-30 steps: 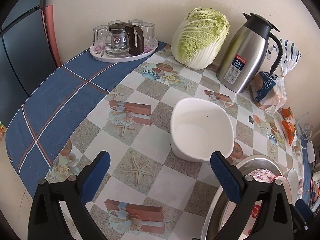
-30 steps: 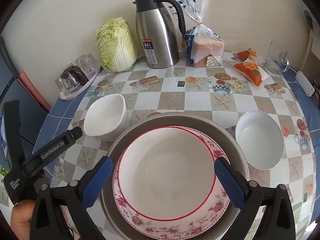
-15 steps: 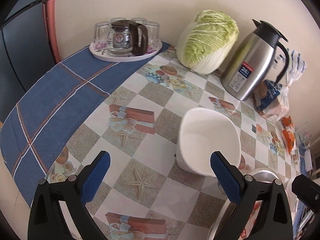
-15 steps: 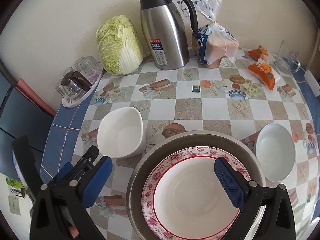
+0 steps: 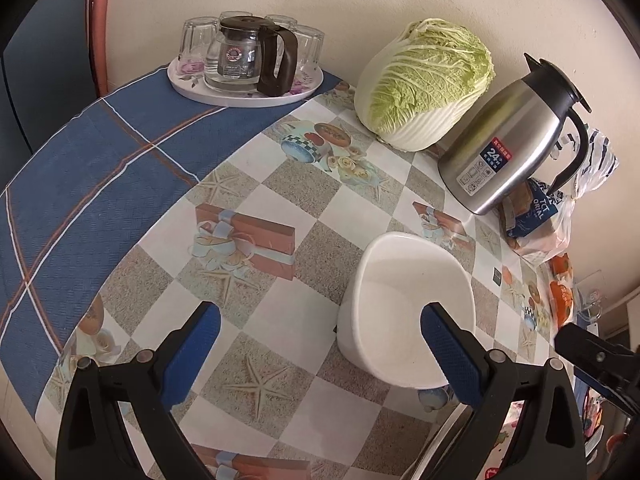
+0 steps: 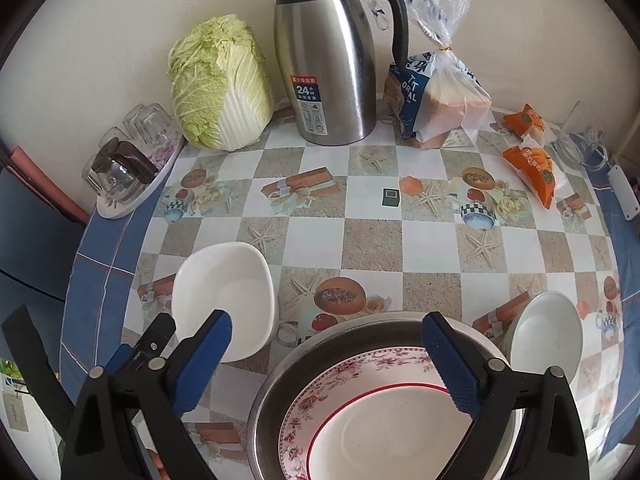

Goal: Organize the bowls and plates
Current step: 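Move both grippers to the rim of the white square bowl, then close both grippers on the white square bowl's rim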

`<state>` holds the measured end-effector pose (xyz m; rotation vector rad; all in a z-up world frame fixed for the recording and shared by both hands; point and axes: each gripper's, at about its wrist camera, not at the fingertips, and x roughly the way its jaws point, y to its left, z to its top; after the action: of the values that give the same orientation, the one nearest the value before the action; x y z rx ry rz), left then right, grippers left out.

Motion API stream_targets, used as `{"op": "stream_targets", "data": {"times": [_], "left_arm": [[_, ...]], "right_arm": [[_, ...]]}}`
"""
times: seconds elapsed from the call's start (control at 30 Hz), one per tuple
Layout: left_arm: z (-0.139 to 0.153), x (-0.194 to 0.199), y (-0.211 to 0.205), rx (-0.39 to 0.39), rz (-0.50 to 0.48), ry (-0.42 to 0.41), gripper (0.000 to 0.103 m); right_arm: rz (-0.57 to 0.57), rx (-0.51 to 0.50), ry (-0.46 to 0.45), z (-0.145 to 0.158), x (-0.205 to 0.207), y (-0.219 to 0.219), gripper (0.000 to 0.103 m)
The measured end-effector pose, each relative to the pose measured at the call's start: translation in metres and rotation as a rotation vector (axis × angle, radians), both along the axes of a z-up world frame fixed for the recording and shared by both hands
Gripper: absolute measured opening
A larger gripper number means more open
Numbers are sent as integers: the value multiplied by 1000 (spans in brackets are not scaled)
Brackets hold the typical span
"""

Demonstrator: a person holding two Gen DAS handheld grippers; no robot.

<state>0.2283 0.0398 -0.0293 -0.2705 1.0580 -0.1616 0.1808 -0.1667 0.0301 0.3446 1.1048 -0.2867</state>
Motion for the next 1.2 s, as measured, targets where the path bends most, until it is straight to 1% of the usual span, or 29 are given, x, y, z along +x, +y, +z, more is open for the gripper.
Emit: {"op": "stream_targets", "data": {"times": [0.1,0.17,0.2,0.23,0.27,0.3,0.33,0.4,0.47,0.53,0.57,0.63,0.67,0.7,0.73,0.77,0.83,0.87,0.93,1.03,1.2], "left_arm": [[-5,5,-3,-27,-2,17,100],[-8,9,-4,-40,-2,24,98],[-11,11,-4,-46,-4,28,96],[-13,13,-5,-52,-5,33,87],[-17,15,-5,-57,-5,41,74],[-20,17,-6,-59,-4,50,68],[-23,18,-6,-61,-5,58,63],[-30,21,-6,-72,-8,69,63],[-36,24,-7,-93,-10,85,61],[-39,25,-8,-100,-10,93,58],[-40,26,-9,-100,-14,96,57],[-43,26,-12,-105,-23,104,56],[-45,27,-13,-110,-29,108,53],[-47,27,-15,-119,-35,112,49],[-49,26,-17,-125,-41,119,37],[-51,26,-18,-132,-47,128,29],[-56,26,-21,-150,-56,141,22],[-58,26,-21,-147,-55,144,20],[-60,25,-20,-159,-51,146,20],[-60,24,-18,-180,-51,155,19],[-57,21,-16,-193,-56,174,19]], "right_arm": [[8,-20,20,-8,10,5,91],[15,-26,35,-14,16,8,87],[18,-32,44,-18,18,9,82],[19,-38,54,-21,21,11,79],[20,-43,63,-25,23,12,78],[22,-43,71,-28,25,12,78],[25,-42,78,-32,28,13,73],[33,-35,90,-38,33,14,65],[41,-29,99,-44,37,16,63],[51,-22,106,-49,41,18,54],[56,-13,110,-52,43,20,53],[66,-2,115,-57,45,23,46],[72,2,119,-60,46,24,45],[75,5,121,-62,47,26,41],[78,11,123,-65,48,27,36],[79,20,126,-67,49,29,34],[80,37,133,-73,50,30,27],[82,46,135,-75,50,31,25],[86,58,138,-78,51,33,18],[103,65,144,-81,51,38,10],[113,42,134,-74,47,44,10]]}}
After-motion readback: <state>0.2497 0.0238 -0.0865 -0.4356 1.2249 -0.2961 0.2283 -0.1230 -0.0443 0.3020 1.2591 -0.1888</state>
